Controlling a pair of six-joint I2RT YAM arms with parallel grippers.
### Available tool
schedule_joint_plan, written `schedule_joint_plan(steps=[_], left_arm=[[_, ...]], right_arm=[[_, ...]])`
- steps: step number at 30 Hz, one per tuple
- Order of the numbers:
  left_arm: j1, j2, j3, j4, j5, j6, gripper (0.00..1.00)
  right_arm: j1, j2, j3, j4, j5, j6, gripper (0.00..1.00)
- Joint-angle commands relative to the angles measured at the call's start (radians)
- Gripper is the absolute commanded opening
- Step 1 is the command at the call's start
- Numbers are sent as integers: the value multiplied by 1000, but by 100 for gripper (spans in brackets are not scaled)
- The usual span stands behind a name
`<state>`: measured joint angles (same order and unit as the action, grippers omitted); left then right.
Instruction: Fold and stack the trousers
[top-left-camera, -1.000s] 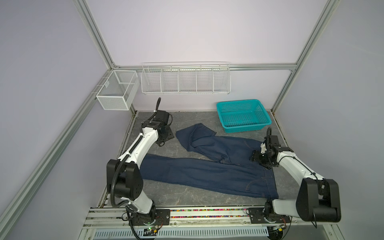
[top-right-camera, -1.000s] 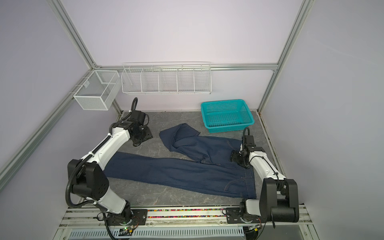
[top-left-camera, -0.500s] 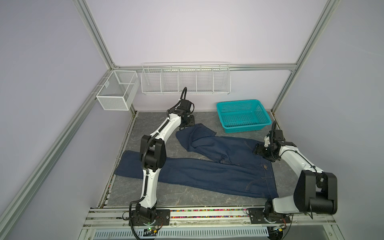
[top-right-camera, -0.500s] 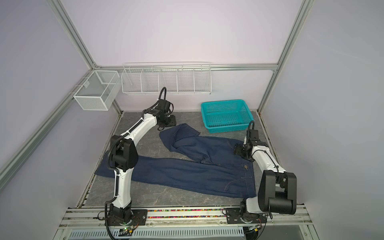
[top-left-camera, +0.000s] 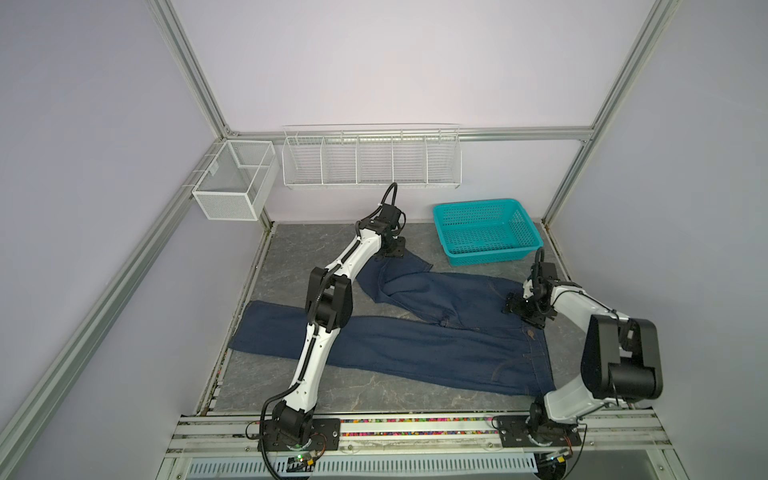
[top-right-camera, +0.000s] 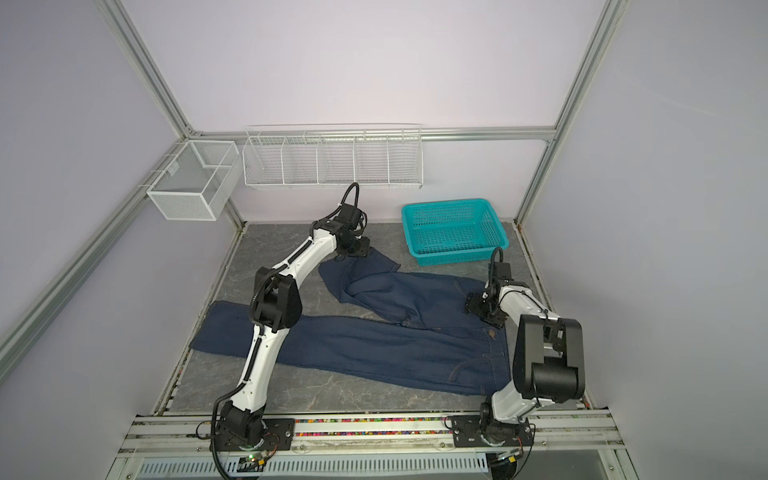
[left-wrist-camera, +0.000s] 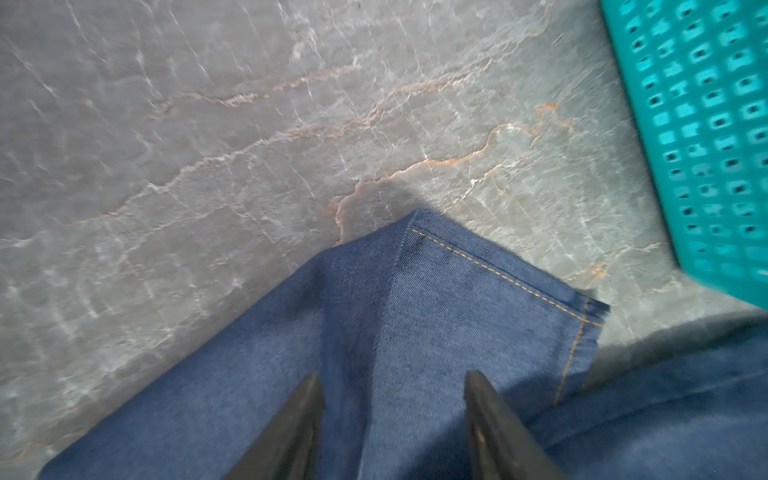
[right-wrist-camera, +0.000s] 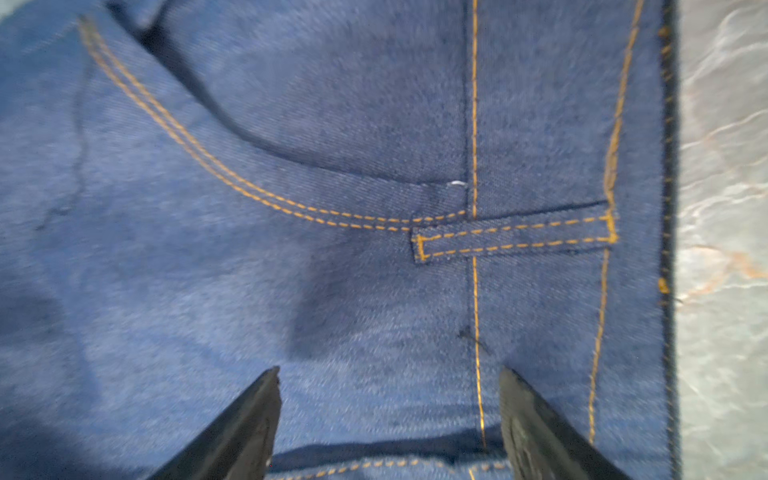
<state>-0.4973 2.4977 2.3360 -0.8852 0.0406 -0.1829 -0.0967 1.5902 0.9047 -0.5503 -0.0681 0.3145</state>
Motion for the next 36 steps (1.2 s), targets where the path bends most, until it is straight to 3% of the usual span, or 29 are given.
schedule_joint_plan(steps=[1,4,8,12,17,27,36], left_arm=[[0,38,34,-37,-60,32,45],[0,37,43,-52,-162,30,21],[1,28,36,-50,-221,56,1],[2,-23,41,-89,-285,4,0],[7,-191,-16,-128,-344,-39,0],[106,-662,-651,2,-446,-263,0],[138,-858,-1123,19,-473,-520,0]], right_arm=[[-6,20,17,5,9,22,82],[-5,41,33,-14,35,32,81],[-5,75,39,-19,47,63,80],[-6,100,40,-23,82,97,78],[-19,144,53,-35,130,134,75],[-36,160,69,-55,180,144,73],[-77,151,88,-71,186,99,73]])
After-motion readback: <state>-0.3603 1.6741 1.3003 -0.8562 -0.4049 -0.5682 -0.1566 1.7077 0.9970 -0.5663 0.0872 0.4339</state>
